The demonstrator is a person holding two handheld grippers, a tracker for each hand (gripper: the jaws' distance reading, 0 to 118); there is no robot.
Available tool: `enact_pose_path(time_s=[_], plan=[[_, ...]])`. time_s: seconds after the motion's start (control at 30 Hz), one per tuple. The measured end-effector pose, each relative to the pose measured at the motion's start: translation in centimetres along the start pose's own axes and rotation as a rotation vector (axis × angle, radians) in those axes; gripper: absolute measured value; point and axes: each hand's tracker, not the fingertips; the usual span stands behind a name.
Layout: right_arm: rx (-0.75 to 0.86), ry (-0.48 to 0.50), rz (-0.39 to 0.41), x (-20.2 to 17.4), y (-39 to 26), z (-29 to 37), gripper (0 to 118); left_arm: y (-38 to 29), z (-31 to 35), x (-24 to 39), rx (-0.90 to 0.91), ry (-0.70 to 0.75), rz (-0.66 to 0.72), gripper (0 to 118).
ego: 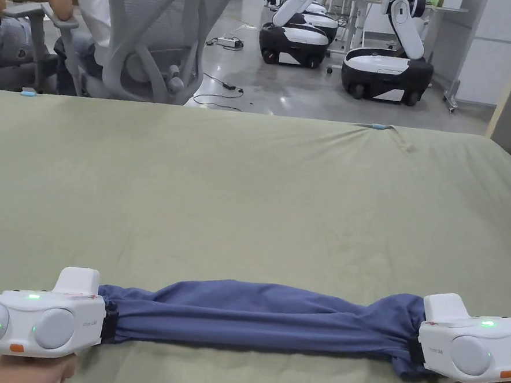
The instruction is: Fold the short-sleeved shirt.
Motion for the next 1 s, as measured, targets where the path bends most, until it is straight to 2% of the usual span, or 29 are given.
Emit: enact_pose_path(time_s=[0.13, 0.17, 0.2, 0.23, 0.27, 0.3, 0.33, 0.37, 0.4, 0.47, 0.53, 0.57, 0.6, 0.67, 0.7, 0.83, 1.0], plan=[[0.022, -0.005, -0.019, 0.1, -0.3, 0.6, 7, 0.3, -0.3, -0.1, 0.005, 0.006, 0.007, 4], [0.048, -0.002, -0.035, 0.1, -0.4, 1.1, 11, 0.4, -0.1, -0.2, 0.011, 0.003, 0.01, 8], [0.075, -0.019, -0.042, 0.0, -0.5, 1.9, 24, 0.5, 0.3, -0.3, 0.017, -0.001, 0.012, 16], [0.095, -0.028, -0.046, -0.2, -0.8, 2.4, 49, 0.7, 0.7, -0.4, 0.026, -0.007, 0.01, 33], [0.114, -0.03, -0.057, -0.3, -0.8, 3.2, 91, 0.8, 1.5, -0.2, 0.041, -0.008, 0.008, 69], [0.135, -0.023, -0.065, -0.4, -0.8, 3.8, 117, 0.9, 2.2, 0.2, 0.059, 0.006, -0.001, 97], [0.207, -0.001, -0.094, -0.8, -0.8, 5.2, 118, 1.1, 2.8, 0.2, 0.085, 0.02, -0.007, 118], [0.233, 0.008, -0.097, -1.1, -0.5, 6.2, 111, 1.4, 4.1, 0.6, 0.153, 0.011, -0.011, 111], [0.247, 0.005, -0.102, -1.5, -0.2, 7.0, 111, 1.9, 4.9, 0.9, 0.177, 0.013, -0.022, 108], [0.316, -0.002, -0.103, -2.6, -0.3, 9.4, 109, 2.2, 7.2, 1.8, 0.218, 0.04, -0.03, 108], [0.386, 0.023, -0.098, -3.8, -0.6, 11.3, 97, 2.2, 9.3, 2.7, 0.29, 0.02, -0.029, 101], [0.405, 0.038, -0.092, -4.4, -0.6, 11.9, 80, 1.9, 10.3, 2.6, 0.326, -0.001, -0.023, 83], [0.411, 0.046, -0.089, -5.0, -0.7, 12.3, 61, 1.8, 10.9, 3.0, 0.352, -0.012, -0.018, 61], [0.431, 0.051, -0.081, -6.2, -1.1, 13.1, 9, 1.4, 11.4, 3.4, 0.353, -0.01, -0.016, 0], [0.437, 0.05, -0.078, -6.7, -1.2, 13.1, 1, 1.1, 11.4, 3.3, 0.359, -0.011, -0.011, 0], [0.436, 0.101, -0.084, -7.6, -1.3, 12.8, 0, 0.3, 11.4, 3.2, 0.327, -0.05, -0.033, 0], [0.442, 0.098, -0.072, -8.6, -1.4, 12.6, 0, 0.2, 10.2, 1.0, 0.298, -0.062, 0.017, 2]])
